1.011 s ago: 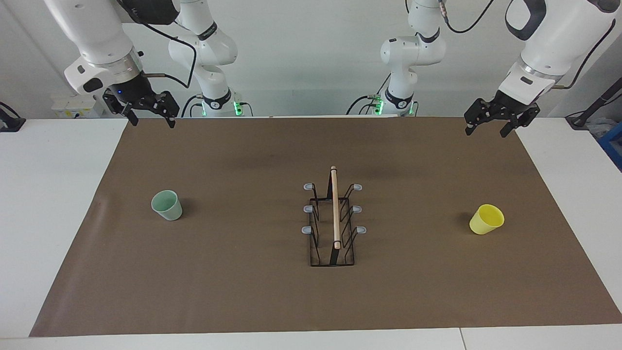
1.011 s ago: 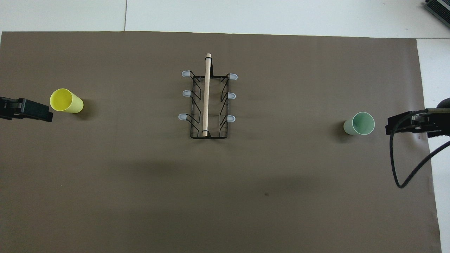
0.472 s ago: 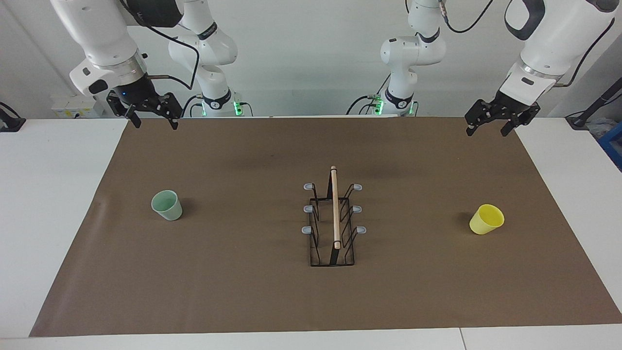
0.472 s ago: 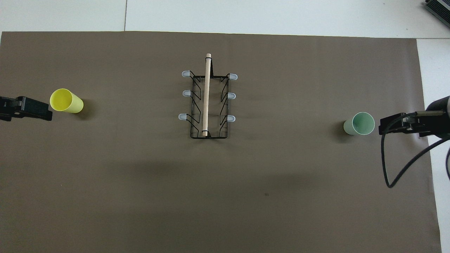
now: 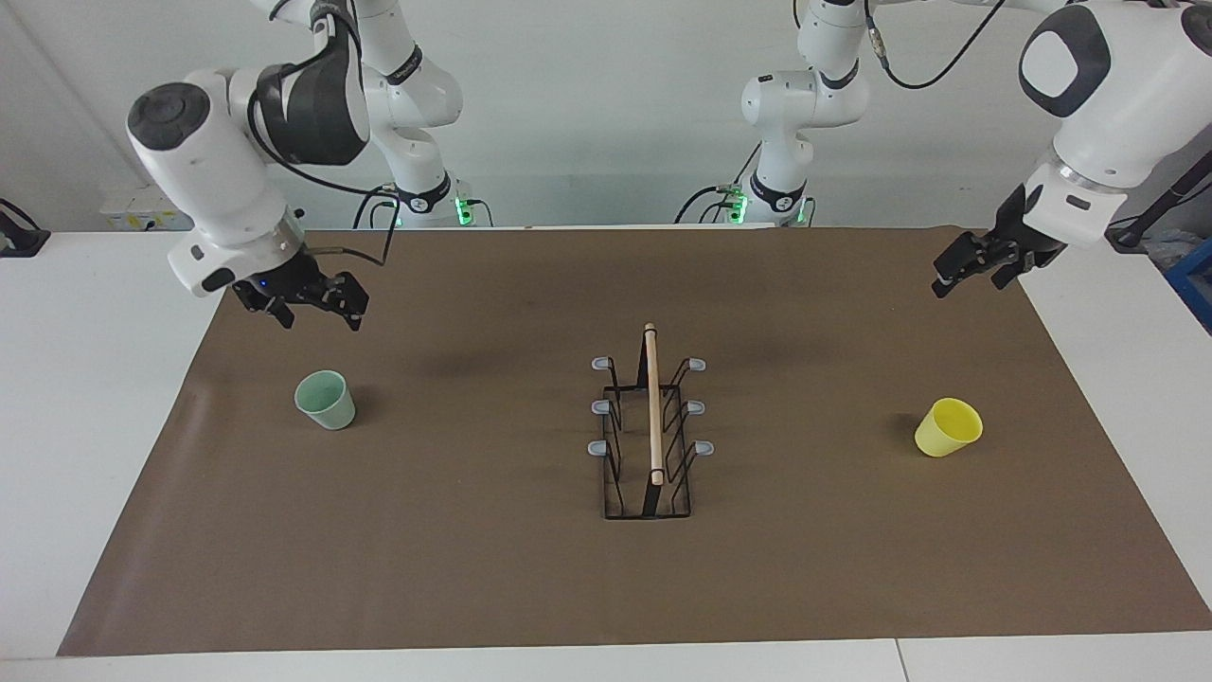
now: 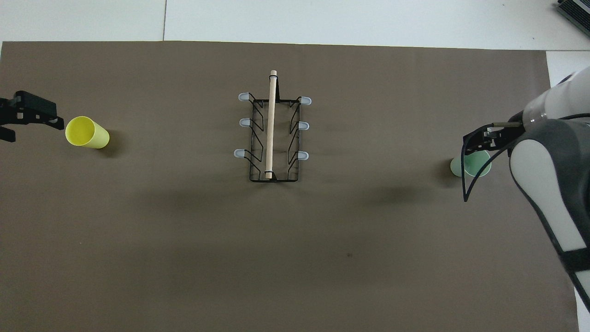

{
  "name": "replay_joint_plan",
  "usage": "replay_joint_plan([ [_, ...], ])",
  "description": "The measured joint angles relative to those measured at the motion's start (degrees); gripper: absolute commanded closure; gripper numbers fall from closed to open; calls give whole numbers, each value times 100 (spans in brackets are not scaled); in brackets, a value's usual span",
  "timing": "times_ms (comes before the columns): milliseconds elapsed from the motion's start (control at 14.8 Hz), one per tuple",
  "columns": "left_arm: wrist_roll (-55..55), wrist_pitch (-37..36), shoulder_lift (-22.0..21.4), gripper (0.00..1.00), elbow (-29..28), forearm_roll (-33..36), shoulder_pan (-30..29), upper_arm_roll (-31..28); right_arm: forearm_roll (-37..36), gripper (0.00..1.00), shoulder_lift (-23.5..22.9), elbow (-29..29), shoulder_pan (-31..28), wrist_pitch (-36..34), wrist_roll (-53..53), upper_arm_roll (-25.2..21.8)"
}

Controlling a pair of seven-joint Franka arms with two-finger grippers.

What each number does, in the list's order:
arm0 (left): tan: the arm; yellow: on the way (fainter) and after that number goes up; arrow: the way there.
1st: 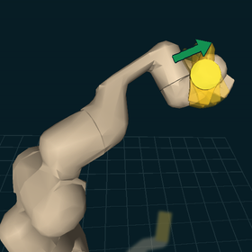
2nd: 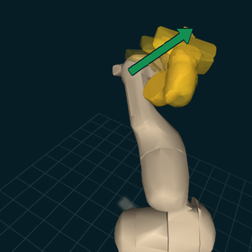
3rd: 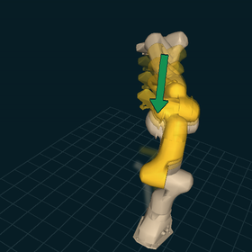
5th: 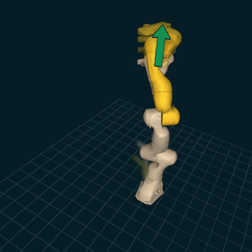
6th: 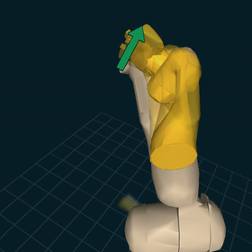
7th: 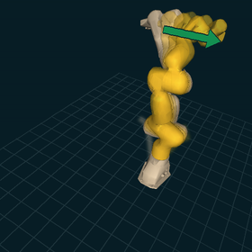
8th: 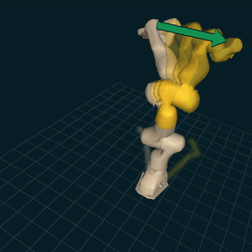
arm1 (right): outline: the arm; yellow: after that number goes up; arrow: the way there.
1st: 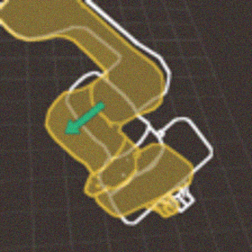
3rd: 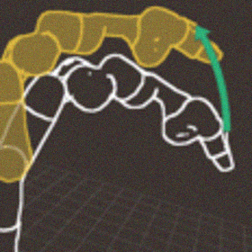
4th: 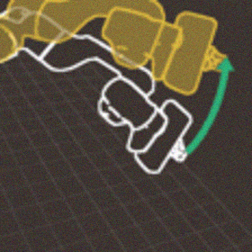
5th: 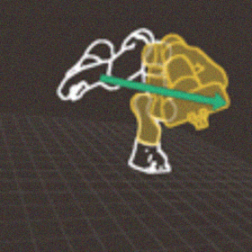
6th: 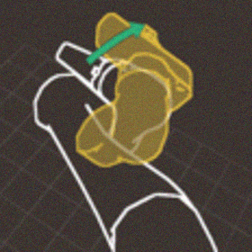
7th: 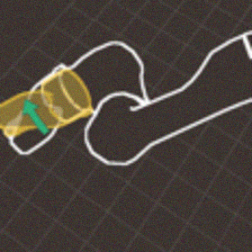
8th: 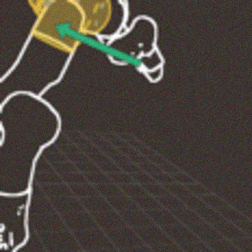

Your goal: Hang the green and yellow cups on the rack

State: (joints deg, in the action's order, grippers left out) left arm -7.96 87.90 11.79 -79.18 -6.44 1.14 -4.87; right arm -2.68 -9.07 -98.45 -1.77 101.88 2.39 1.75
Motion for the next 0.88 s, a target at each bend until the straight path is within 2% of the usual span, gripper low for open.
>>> replay_joint_plan([
  [135, -572, -11, 563, 0, 561, -267, 4, -228, -442, 0, -490, 118, 54, 192, -563, 59],
  [337, -1365, -8, 1265, 0, 1171, -489, -2, -536, -1320, 0, -900, 131, 289, 519, -1524, 101],
  [539, -2234, -5, 1772, 0, 1537, -659, -7, -726, -2387, 0, -1033, -63, 676, 541, -2538, 124],
  [876, -3795, 297, 2663, 0, 2246, -1089, -291, -902, -3880, 0, -1031, -845, 1230, 715, -3651, 140],
])
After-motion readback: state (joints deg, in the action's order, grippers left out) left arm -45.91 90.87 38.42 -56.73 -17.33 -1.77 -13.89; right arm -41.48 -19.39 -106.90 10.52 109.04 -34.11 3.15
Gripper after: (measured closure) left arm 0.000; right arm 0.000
